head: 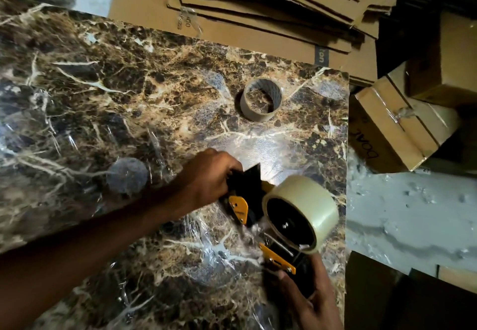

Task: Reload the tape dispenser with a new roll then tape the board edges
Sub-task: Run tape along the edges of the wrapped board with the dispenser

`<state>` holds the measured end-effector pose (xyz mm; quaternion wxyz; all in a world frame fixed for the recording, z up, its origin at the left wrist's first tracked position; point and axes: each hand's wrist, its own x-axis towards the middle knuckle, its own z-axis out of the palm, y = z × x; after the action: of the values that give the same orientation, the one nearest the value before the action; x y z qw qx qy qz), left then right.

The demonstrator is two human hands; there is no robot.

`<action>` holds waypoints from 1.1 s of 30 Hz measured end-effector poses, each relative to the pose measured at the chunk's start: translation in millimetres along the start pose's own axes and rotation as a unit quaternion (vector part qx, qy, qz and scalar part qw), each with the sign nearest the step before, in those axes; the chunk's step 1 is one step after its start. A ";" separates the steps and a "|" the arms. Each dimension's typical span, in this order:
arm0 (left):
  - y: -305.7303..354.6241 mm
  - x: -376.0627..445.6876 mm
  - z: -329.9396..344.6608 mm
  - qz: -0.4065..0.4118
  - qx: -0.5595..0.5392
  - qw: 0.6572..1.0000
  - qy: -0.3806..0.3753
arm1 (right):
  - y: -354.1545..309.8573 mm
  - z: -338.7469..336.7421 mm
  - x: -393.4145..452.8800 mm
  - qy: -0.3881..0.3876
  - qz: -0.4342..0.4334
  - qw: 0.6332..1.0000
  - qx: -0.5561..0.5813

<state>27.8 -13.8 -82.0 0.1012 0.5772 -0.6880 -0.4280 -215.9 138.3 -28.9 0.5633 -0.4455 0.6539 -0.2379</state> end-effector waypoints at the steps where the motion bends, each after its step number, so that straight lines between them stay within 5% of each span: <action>1: 1.1 -1.4 13.2 0.015 0.025 1.000 -0.009 | 6.4 -4.9 -8.2 0.011 0.003 1.000 -0.002; 10: 24.8 -10.8 60.2 0.098 0.163 0.982 -0.017 | 58.2 -18.9 -31.5 0.115 0.035 0.993 -0.011; 13: 39.2 -7.4 66.4 0.089 0.234 0.968 -0.007 | 67.9 -35.1 -45.2 0.071 0.013 0.995 -0.063; 19: 47.7 -20.1 87.4 0.122 0.356 0.908 0.184 | 100.0 -60.3 -48.1 0.045 -0.035 0.991 -0.123; 25: 11.9 -41.6 100.1 0.235 0.427 0.871 0.061 | 113.8 -61.4 -43.5 0.070 -0.088 0.981 -0.158; 29: 11.0 -53.0 105.0 0.305 0.404 0.861 0.049 | 123.6 -64.7 -39.2 0.059 -0.103 0.980 -0.158; 33: 0.6 -61.2 105.3 0.282 0.404 0.870 0.006 | 124.7 -63.5 -40.2 0.054 -0.105 0.981 -0.157</action>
<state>-20.1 89.8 -124.4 -0.0197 0.3515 -0.9339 -0.0624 -316.6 221.5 -93.1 0.4224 -0.5812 0.6618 -0.2139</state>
